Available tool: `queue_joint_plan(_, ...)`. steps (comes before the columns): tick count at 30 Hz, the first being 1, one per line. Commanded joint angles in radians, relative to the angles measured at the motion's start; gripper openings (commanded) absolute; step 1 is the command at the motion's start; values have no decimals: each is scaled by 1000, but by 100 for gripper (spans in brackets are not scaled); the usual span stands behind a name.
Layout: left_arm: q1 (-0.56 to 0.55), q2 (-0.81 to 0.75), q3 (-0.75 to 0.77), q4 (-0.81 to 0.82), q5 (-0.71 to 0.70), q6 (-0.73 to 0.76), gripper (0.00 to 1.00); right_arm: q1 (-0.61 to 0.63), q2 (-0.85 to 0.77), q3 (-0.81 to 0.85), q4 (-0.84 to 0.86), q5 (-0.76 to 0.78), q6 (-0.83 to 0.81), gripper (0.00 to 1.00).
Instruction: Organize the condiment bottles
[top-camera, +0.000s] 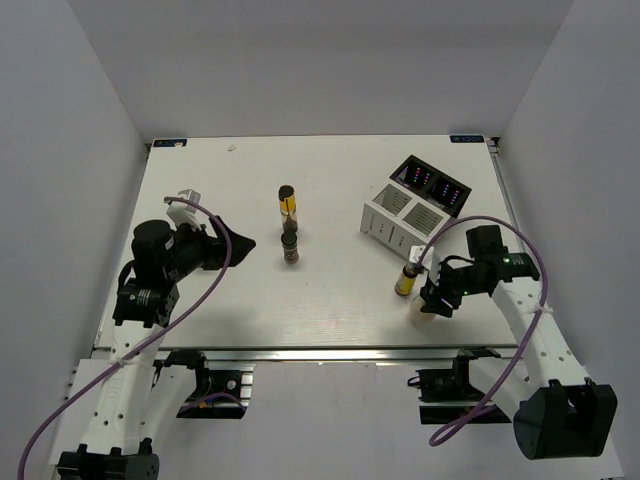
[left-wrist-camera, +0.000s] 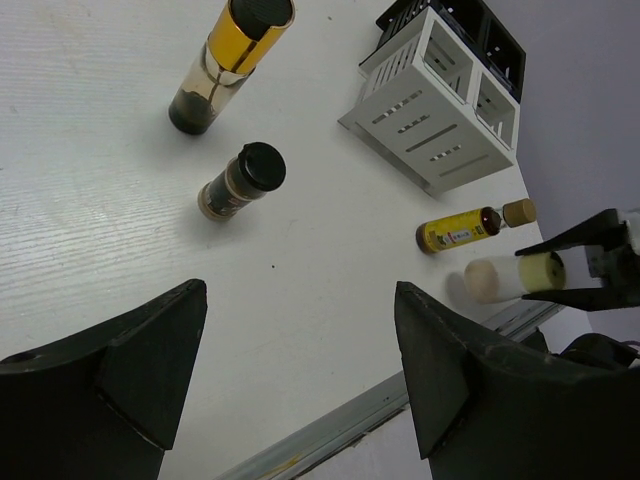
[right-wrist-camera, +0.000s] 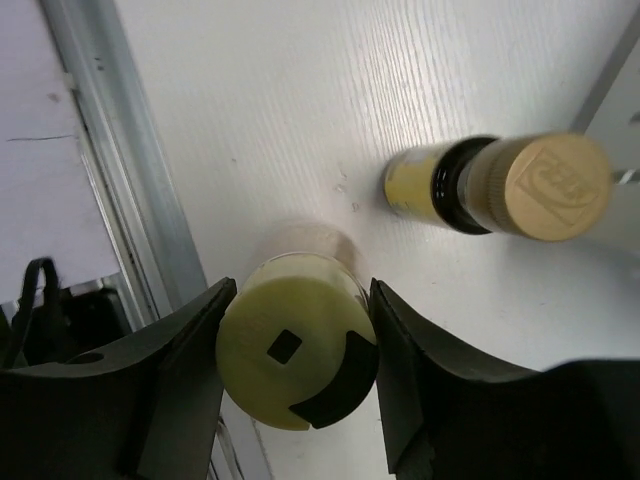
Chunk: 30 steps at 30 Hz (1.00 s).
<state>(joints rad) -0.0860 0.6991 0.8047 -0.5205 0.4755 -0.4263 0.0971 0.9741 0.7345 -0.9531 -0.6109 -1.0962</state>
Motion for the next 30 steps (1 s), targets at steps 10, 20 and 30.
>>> queue_joint_plan(10, 5, 34, 13, 39, 63, 34, 85, 33, 58, 406, -358, -300, -171, 0)
queue_joint_plan(20, 5, 46, 28, 60, 75, 17, 84, 59, 160, 634, 243, -376, 617, 0)
queue_joint_plan(30, 5, 43, 82, 25, 57, 3, 84, 105, 483, 807, 680, 155, 871, 0)
